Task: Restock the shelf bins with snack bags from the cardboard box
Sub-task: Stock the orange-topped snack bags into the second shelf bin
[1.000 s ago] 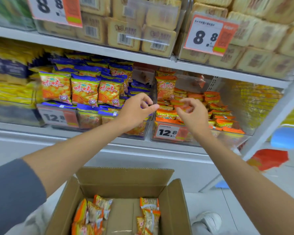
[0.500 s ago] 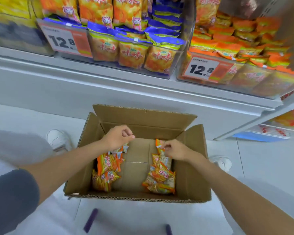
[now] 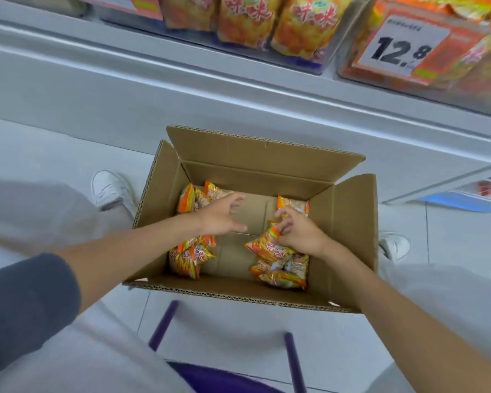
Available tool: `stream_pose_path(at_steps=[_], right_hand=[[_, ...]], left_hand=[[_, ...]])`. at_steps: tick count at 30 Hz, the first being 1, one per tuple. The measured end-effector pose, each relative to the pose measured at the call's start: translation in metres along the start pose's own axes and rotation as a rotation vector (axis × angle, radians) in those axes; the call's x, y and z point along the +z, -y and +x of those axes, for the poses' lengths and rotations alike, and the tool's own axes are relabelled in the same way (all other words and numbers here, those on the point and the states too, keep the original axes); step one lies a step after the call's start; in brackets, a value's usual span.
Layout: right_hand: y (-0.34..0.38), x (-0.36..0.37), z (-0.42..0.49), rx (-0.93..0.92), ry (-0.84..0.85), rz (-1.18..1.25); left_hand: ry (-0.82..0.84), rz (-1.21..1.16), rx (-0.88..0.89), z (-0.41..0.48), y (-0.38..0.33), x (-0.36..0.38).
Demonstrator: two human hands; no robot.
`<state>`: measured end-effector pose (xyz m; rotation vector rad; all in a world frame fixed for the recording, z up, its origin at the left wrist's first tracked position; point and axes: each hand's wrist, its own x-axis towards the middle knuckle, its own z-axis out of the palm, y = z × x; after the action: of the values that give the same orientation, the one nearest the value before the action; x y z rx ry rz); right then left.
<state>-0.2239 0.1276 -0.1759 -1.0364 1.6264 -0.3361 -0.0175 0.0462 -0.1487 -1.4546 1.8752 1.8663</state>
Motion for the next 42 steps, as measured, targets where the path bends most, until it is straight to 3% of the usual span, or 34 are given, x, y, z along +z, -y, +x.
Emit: stream_pose_path(at_steps=[2, 5, 7, 12, 15, 20, 23, 26, 32, 36, 42], right_hand=[[0.021, -0.004, -0.013, -0.042, 0.047, 0.173], [0.035, -0.007, -0.029, -0.068, 0.143, 0.21], [0.029, -0.008, -0.033, -0.015, 0.197, 0.113], [-0.011, -0.006, -0.017, 0.182, 0.431, -0.513], [-0.027, 0.003, -0.005, 0.242, 0.535, -0.583], [-0.047, 0.025, 0.006, 0.268, 0.548, -0.631], [-0.052, 0.03, 0.004, 0.262, 0.482, -0.535], [-0.034, 0.015, -0.004, 0.209, 0.354, -0.271], [0.038, -0.032, -0.03, 0.043, -0.052, 0.236], [0.071, -0.026, -0.044, -0.198, -0.239, 0.189], [0.078, 0.003, -0.043, -0.444, -0.263, 0.03]], left_hand=[[0.113, 0.06, 0.002, -0.004, -0.003, 0.003], [0.175, 0.084, -0.031, -0.009, 0.002, 0.004], [0.117, 0.069, -0.048, -0.014, 0.008, 0.003], [-0.007, 0.027, -0.065, -0.016, 0.025, -0.001], [-0.03, 0.007, -0.081, -0.012, 0.031, -0.003], [-0.044, -0.02, -0.106, -0.009, 0.036, -0.002], [-0.042, -0.026, -0.114, -0.007, 0.037, -0.003], [-0.072, -0.095, -0.118, -0.007, 0.032, -0.006], [-0.223, -0.253, -0.109, -0.012, 0.016, -0.017], [-0.211, -0.397, -0.087, -0.019, -0.008, -0.017], [-0.247, -0.731, 0.021, -0.021, -0.044, -0.016]])
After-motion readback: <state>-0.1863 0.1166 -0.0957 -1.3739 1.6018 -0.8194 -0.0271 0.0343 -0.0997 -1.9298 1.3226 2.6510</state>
